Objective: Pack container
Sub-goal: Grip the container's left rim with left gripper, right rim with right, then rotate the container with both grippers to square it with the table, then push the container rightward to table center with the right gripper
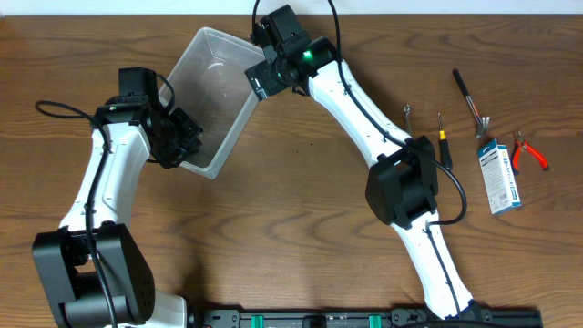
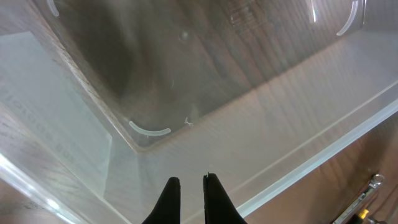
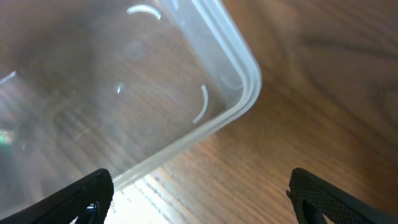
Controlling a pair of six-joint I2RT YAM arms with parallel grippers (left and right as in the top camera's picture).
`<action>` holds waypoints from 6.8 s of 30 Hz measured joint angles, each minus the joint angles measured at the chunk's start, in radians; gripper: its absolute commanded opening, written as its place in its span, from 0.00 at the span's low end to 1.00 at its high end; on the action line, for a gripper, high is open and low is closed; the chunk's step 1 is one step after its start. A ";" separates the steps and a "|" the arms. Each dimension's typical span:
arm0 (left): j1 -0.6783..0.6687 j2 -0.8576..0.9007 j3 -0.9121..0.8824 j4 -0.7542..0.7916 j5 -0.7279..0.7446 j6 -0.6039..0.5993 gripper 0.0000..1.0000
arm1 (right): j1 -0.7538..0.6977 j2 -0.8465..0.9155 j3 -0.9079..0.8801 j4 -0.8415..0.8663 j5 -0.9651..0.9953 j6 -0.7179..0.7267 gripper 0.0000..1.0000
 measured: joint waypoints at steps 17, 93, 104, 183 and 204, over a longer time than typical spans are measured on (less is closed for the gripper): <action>0.000 0.000 0.000 -0.017 0.000 0.019 0.06 | 0.003 0.014 0.000 0.049 0.029 0.114 0.92; -0.025 0.000 0.000 -0.205 0.078 0.144 0.06 | -0.024 -0.143 0.011 -0.291 0.311 0.206 0.99; -0.025 0.000 0.000 -0.288 0.016 0.178 0.06 | -0.024 -0.142 0.011 -0.294 0.294 0.181 0.99; -0.025 -0.010 0.008 -0.006 0.161 0.227 0.28 | -0.065 -0.013 0.010 -0.354 0.043 -0.126 0.01; -0.025 -0.290 0.019 -0.009 0.166 0.241 0.28 | -0.066 -0.052 0.066 -0.359 0.050 -0.121 0.01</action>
